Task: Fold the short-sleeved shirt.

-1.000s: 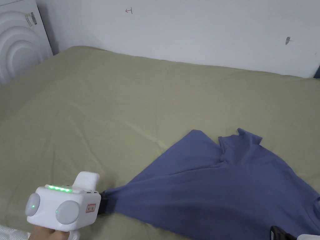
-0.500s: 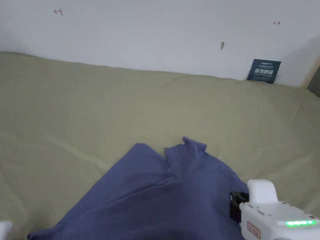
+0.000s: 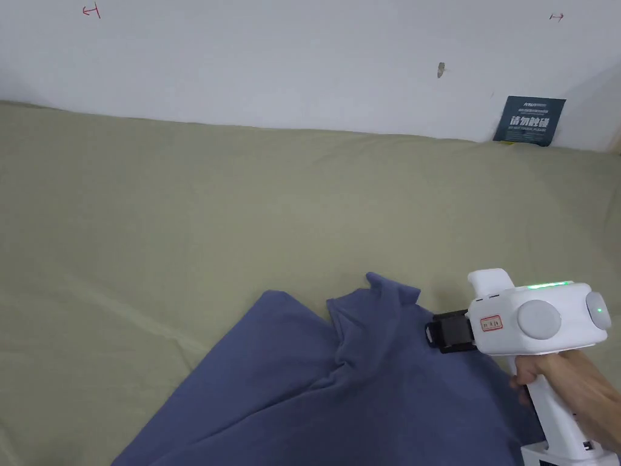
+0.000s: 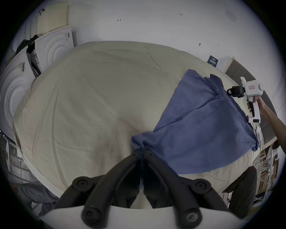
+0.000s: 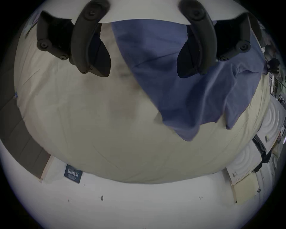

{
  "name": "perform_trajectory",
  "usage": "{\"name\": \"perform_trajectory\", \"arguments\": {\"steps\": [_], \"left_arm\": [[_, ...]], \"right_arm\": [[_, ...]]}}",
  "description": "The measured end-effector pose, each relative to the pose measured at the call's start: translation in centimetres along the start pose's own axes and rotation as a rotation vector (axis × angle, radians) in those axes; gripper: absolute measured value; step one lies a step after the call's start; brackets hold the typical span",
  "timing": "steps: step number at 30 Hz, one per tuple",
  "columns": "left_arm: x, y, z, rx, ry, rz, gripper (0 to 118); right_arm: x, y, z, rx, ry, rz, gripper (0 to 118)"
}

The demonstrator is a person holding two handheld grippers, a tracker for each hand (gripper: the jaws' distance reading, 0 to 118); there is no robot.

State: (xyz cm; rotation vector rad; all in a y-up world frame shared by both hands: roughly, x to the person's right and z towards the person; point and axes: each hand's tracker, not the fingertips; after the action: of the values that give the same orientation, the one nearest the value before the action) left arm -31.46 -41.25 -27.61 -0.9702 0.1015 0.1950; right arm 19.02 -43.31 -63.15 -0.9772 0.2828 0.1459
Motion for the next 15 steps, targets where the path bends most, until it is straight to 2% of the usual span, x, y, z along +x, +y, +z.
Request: {"name": "perform_trajectory", "arguments": {"steps": [2, 3, 5, 6, 7, 8, 9, 10, 12, 15], "left_arm": [[0.0, 0.1, 0.0, -0.002, 0.005, -0.007, 0], [0.0, 0.1, -0.1, -0.003, 0.007, -0.008, 0], [-0.1, 0.2, -0.3, -0.009, 0.005, -0.004, 0], [0.0, 0.2, -0.4, -0.011, 0.011, -0.003, 0], [0.0, 0.2, -0.6, -0.018, 0.013, -0.004, 0], [0.1, 0.2, -0.7, -0.022, 0.012, -0.005, 0], [0.2, 0.2, -0.7, -0.023, 0.015, -0.006, 0], [0.3, 0.2, -0.7, -0.026, 0.018, -0.005, 0], [0.5, 0.6, -0.2, -0.016, 0.015, -0.004, 0], [1.1, 2.0, 1.7, 0.039, 0.014, -0.017, 0]], "right_arm": [[-0.7, 0.5, -0.5, -0.044, 0.045, -0.024, 92], [-0.7, 0.5, -1.2, -0.060, 0.032, -0.023, 92], [-2.2, 0.3, -0.8, -0.078, 0.020, 0.012, 87], [-2.6, 0.5, -0.3, -0.079, 0.006, 0.029, 69], [-2.8, 0.7, 0.5, -0.081, 0.002, 0.032, 69], [-2.9, 0.6, 1.2, -0.074, 0.007, 0.047, 59], [-3.2, 0.5, 2.3, -0.045, -0.042, 0.100, 35], [-3.0, 0.4, 3.3, -0.045, -0.019, 0.110, 4], [-2.7, 0.0, 6.1, -0.009, 0.042, 0.030, 4], [-2.9, -0.5, 11.4, 0.066, 0.021, 0.072, 4]]}}
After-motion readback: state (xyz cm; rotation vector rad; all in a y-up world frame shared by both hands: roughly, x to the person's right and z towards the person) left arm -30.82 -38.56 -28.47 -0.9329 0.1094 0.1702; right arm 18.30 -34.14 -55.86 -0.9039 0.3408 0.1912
